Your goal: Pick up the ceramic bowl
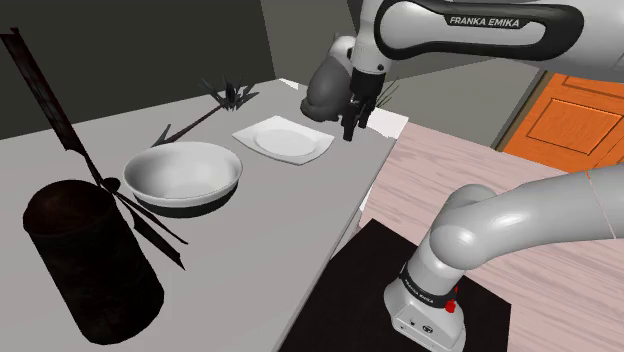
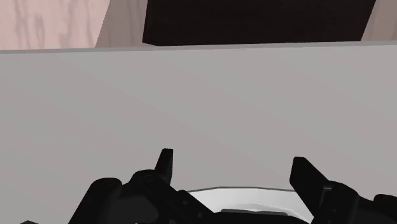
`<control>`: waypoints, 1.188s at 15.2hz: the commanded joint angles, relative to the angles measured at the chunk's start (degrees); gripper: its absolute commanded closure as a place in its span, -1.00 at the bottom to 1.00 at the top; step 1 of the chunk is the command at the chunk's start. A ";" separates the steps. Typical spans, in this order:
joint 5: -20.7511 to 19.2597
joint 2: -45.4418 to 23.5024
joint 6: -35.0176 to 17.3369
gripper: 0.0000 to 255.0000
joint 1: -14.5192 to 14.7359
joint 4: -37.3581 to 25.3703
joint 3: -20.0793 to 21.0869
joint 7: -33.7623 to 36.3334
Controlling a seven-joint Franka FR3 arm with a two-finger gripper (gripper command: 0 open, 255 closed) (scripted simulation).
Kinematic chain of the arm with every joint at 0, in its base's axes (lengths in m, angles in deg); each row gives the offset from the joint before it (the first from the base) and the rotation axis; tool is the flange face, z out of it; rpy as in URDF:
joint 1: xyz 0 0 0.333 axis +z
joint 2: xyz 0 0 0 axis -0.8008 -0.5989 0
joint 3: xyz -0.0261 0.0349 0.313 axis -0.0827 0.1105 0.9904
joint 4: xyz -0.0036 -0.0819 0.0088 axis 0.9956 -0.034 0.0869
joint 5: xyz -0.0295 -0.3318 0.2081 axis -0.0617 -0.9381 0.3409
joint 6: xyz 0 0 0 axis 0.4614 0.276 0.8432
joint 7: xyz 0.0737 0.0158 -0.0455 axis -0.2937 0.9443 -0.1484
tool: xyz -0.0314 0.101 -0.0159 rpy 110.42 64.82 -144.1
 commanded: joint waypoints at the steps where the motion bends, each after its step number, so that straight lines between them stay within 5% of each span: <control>1: 0.00 0.00 0.00 -1.00 0.00 0.00 0.00 0.00; 18: 17.89 -16.58 -10.94 -1.00 7.77 -9.57 11.73 17.44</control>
